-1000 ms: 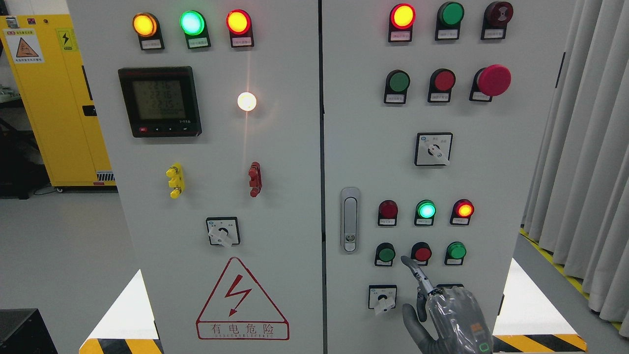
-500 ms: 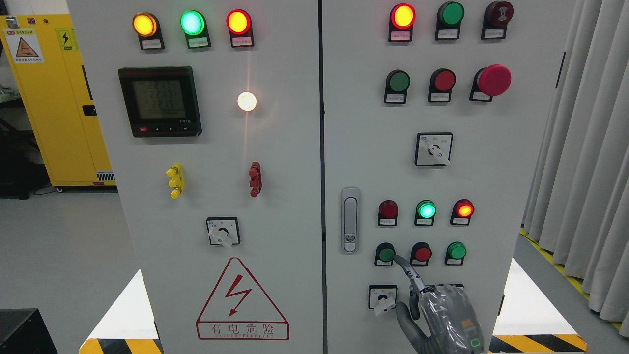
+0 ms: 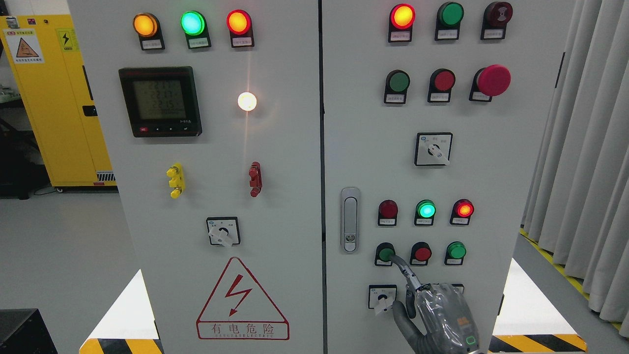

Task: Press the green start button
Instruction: 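Press the green push button with the right hand's extended finger, then pull the right hand back down away from the button panel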

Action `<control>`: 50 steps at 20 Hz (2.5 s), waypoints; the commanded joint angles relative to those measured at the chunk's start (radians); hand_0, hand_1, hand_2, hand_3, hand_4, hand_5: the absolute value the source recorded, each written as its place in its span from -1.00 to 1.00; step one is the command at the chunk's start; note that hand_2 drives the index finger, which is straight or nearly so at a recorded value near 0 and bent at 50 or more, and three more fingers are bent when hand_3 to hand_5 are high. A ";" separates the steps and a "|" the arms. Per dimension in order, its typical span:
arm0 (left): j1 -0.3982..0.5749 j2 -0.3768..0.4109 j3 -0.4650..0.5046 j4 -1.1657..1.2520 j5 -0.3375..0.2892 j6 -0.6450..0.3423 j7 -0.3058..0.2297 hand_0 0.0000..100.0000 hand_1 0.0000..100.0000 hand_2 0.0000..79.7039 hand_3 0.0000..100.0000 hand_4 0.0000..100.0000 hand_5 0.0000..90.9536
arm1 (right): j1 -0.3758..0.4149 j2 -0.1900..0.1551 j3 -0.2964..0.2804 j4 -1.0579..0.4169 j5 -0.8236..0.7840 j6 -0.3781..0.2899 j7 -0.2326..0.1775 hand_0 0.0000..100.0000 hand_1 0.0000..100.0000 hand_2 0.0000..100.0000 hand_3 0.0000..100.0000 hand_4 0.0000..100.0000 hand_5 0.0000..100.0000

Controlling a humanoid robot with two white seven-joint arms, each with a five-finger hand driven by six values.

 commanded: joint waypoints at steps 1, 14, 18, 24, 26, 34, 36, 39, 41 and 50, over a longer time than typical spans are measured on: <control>0.000 0.000 0.000 0.001 0.000 0.000 0.000 -0.76 0.11 -1.00 -1.00 -1.00 -1.00 | -0.002 -0.001 0.012 0.008 0.000 0.003 0.003 0.45 0.90 -1.00 0.83 1.00 1.00; 0.000 0.000 0.000 0.001 0.000 0.000 0.000 -0.76 0.11 -1.00 -1.00 -1.00 -1.00 | -0.019 -0.001 0.021 0.015 -0.001 0.018 0.004 0.45 0.89 -1.00 0.84 1.00 1.00; 0.000 0.000 0.000 0.001 0.000 0.000 0.000 -0.76 0.11 -1.00 -1.00 -1.00 -1.00 | -0.019 -0.001 0.026 0.020 -0.001 0.019 0.004 0.45 0.88 -1.00 0.84 1.00 1.00; 0.000 0.000 0.000 0.001 0.000 0.000 0.000 -0.76 0.11 -1.00 -1.00 -1.00 -1.00 | -0.019 -0.001 0.026 0.017 -0.005 0.018 0.003 0.45 0.88 -1.00 0.84 1.00 1.00; 0.000 0.000 0.000 0.001 0.000 0.000 0.000 -0.76 0.11 -1.00 -1.00 -1.00 -1.00 | -0.015 -0.001 0.026 0.006 -0.008 0.016 0.001 0.45 0.88 -1.00 0.84 1.00 1.00; 0.000 0.000 0.000 -0.001 0.000 0.000 0.000 -0.76 0.11 -1.00 -1.00 -1.00 -1.00 | 0.017 0.004 0.026 -0.096 -0.021 0.015 -0.011 0.49 0.87 -1.00 0.85 1.00 1.00; 0.000 0.000 0.000 0.001 0.000 0.000 0.000 -0.76 0.11 -1.00 -1.00 -1.00 -1.00 | 0.036 0.005 0.027 -0.113 -0.024 0.009 -0.013 0.53 0.86 -1.00 0.85 1.00 1.00; 0.000 0.000 0.000 0.001 0.000 0.000 0.000 -0.76 0.11 -1.00 -1.00 -1.00 -1.00 | 0.063 0.008 0.067 -0.129 -0.174 0.003 -0.010 0.63 0.84 -1.00 0.83 0.99 0.97; 0.000 0.000 0.000 0.001 0.000 0.000 0.000 -0.76 0.11 -1.00 -1.00 -1.00 -1.00 | 0.086 0.008 0.110 -0.150 -0.314 0.009 -0.008 0.62 0.82 -0.99 0.81 0.92 0.89; 0.001 0.000 0.000 0.001 0.000 0.000 0.000 -0.76 0.11 -1.00 -1.00 -1.00 -1.00 | 0.174 0.004 0.196 -0.218 -0.792 0.010 0.004 0.47 0.61 -0.91 -0.29 -0.12 -0.09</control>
